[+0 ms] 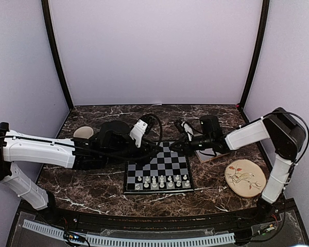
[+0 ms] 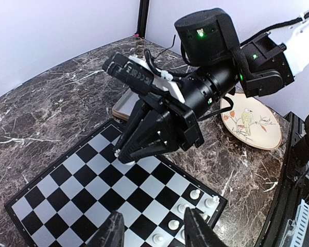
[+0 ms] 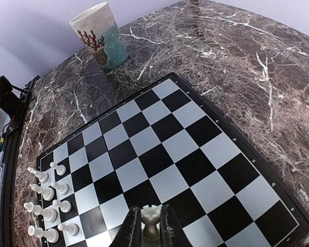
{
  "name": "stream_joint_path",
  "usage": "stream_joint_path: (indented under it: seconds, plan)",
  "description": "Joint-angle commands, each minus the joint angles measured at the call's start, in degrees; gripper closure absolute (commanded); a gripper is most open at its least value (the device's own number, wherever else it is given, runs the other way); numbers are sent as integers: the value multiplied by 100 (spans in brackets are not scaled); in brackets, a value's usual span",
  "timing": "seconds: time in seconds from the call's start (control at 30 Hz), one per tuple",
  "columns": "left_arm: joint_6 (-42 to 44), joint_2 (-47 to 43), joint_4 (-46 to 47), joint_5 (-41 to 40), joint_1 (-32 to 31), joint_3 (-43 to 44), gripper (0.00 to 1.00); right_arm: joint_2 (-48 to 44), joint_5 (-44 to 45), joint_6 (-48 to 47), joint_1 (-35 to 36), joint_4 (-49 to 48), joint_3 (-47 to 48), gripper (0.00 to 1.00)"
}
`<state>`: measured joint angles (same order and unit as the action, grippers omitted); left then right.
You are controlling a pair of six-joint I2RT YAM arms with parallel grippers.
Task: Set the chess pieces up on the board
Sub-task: Place the rook on the chessboard, then pick up the rook from the chessboard.
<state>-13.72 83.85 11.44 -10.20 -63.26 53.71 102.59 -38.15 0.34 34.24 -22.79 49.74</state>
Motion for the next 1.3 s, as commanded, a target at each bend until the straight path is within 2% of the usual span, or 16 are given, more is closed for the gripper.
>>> stream_joint_path:
  seconds: [0.0,0.17,0.3,0.5,0.67,0.93,1.1,1.27]
  plan:
    - [-82,-319,-113,-327,3,-132,59,187,22,160,146,-524,-82,86]
    - [44,-361,-267,-468,-2,-82,58,303,22,125,232,-770,-174,86]
    - [18,-374,-340,-478,-2,-110,58,511,255,126,246,-590,-80,85]
    - [-19,-446,-304,-587,-2,-243,58,606,78,186,247,-693,-177,85]
    - [-53,-455,-346,-589,11,-272,57,299,31,108,208,-401,-163,83]
    - [-264,142,-1641,-145,334,656,54,-913,427,-233,-313,1399,322,76]
    - [-327,774,-2331,806,887,1419,54,-1177,687,-795,-830,3463,1184,76]
    - [91,1703,-3192,1286,1042,2554,54,-1654,924,-1411,-1139,4581,1117,74]
